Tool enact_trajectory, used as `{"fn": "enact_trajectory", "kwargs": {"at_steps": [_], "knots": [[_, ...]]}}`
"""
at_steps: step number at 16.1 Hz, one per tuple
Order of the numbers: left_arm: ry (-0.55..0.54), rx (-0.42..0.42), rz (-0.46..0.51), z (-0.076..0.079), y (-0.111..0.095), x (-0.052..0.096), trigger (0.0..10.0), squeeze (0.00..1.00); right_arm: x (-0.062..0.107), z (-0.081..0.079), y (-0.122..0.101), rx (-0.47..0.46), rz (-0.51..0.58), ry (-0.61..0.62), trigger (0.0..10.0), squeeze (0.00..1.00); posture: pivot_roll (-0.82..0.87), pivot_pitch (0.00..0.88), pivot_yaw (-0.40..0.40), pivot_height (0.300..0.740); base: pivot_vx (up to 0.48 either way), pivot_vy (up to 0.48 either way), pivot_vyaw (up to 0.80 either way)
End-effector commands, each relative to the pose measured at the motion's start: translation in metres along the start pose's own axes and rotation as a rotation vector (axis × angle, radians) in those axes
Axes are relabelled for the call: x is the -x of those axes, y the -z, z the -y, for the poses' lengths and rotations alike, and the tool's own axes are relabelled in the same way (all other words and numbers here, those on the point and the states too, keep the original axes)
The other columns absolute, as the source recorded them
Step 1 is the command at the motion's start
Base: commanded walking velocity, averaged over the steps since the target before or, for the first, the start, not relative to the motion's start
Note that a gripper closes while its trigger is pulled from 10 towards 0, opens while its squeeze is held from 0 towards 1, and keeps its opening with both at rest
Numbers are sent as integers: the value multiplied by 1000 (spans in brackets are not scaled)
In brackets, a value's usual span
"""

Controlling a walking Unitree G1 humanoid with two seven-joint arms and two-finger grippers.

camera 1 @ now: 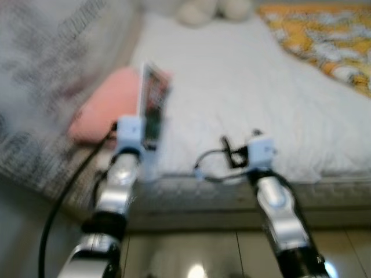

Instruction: Clean up the room

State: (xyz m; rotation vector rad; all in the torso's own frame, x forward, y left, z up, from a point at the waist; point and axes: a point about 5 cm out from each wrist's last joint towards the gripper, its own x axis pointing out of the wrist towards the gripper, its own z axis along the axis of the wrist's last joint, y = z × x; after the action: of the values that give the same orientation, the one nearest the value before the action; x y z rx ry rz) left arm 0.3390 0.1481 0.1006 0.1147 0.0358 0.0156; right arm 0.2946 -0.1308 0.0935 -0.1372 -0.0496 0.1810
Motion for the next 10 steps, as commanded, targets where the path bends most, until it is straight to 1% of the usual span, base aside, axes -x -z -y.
{"fn": "enact_trajectory", "kwargs": {"at_steps": [1, 6, 7, 9, 10], "knots": [[19, 15, 69, 9, -16, -4, 10000, 0, 1, 11, 1, 11, 1, 27, 10000, 0, -172, 33, 71, 731, 480, 0, 0], [53, 19, 87, 16, -18, -1, 10000, 0, 3, 10, 2, 10, -5, 27, 10000, 0, -172, 46, 69, 731, 480, 0, 0], [68, 6, 109, 19, -23, 0, 10000, 0, 4, 11, 3, 11, -9, 27, 10000, 0, -173, 49, 68, 731, 480, 0, 0], [56, 19, 118, 16, -28, -4, 10000, 0, 6, 12, 5, 14, -15, 25, 10000, 0, -173, 51, 67, 731, 480, 0, 0], [54, 10, 123, 15, -30, -5, 10000, 0, 6, 12, 5, 15, -17, 24, 10000, 0, -173, 51, 66, 731, 480, 0, 0]]}}
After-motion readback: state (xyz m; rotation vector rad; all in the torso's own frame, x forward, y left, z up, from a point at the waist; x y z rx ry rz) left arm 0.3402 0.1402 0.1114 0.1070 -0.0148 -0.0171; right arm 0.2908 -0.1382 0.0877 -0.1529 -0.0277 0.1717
